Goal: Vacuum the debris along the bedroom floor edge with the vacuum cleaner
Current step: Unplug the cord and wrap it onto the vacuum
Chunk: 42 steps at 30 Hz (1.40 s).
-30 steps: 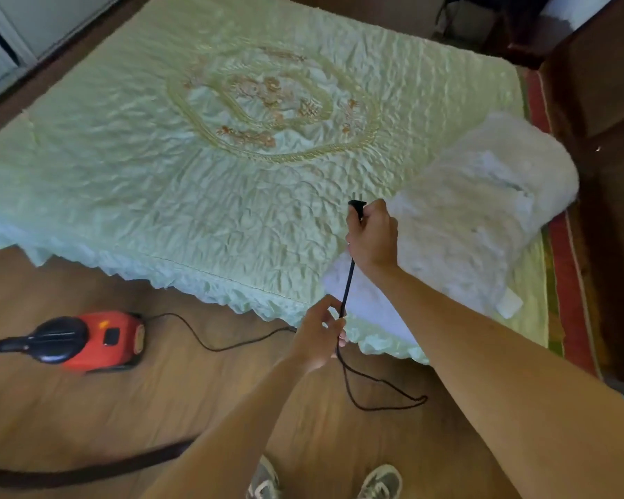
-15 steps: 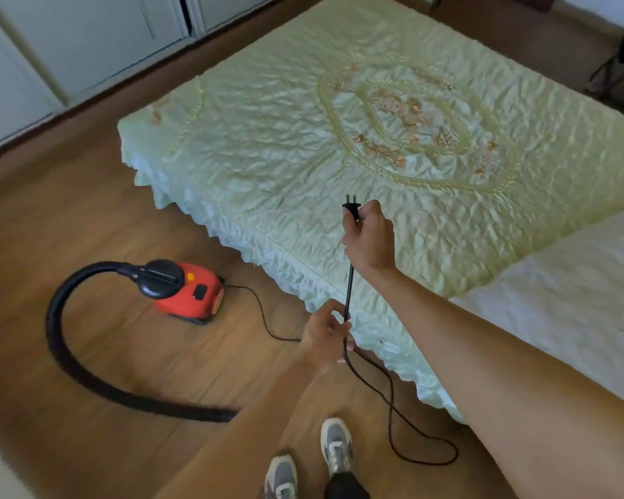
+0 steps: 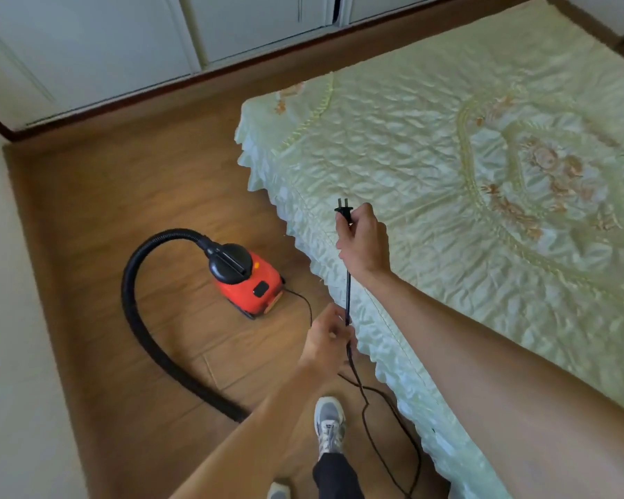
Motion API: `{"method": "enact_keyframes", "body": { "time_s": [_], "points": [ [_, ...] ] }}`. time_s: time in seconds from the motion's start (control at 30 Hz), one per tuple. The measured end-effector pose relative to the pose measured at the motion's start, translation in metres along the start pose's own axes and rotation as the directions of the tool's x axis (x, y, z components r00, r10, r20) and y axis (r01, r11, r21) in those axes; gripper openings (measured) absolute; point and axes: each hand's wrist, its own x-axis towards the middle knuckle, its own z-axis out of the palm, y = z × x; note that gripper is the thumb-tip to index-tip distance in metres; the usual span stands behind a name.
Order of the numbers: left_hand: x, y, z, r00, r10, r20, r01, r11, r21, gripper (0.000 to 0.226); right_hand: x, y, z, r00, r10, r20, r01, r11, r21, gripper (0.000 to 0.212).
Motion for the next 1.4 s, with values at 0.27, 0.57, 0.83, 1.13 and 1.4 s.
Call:
{"method": "enact_keyframes", "body": {
  "time_s": [0.27, 0.57, 0.83, 1.13, 1.4],
  "points": [
    [0.064, 0.010, -0.019, 0.980, 0.000, -0.197, -0.001, 1.000, -0.003, 0.047, 0.064, -0.007, 0.052, 0.981, -0.058, 0.185, 0.060, 0.998, -0.003, 0.029],
    [0.101, 0.010, -0.045, 0.945, 0.023, -0.326, -0.041, 0.998, -0.050, 0.051, 0.101, -0.015, 0.107, 0.940, -0.116, 0.321, 0.124, 0.992, -0.002, 0.027],
    [0.113, -0.013, -0.082, 0.896, 0.033, -0.443, -0.061, 0.997, -0.047, 0.016, 0.095, -0.022, 0.172, 0.880, -0.176, 0.441, 0.181, 0.983, 0.031, 0.023],
    [0.130, -0.032, -0.122, 0.875, -0.017, -0.484, -0.058, 0.989, -0.138, 0.033, 0.098, -0.025, 0.239, 0.839, -0.219, 0.499, 0.270, 0.963, -0.030, 0.020],
    [0.160, -0.043, -0.171, 0.905, -0.098, -0.414, -0.023, 0.961, -0.277, 0.015, 0.113, -0.034, 0.308, 0.821, -0.172, 0.545, 0.271, 0.957, -0.107, 0.018]
  ]
}}
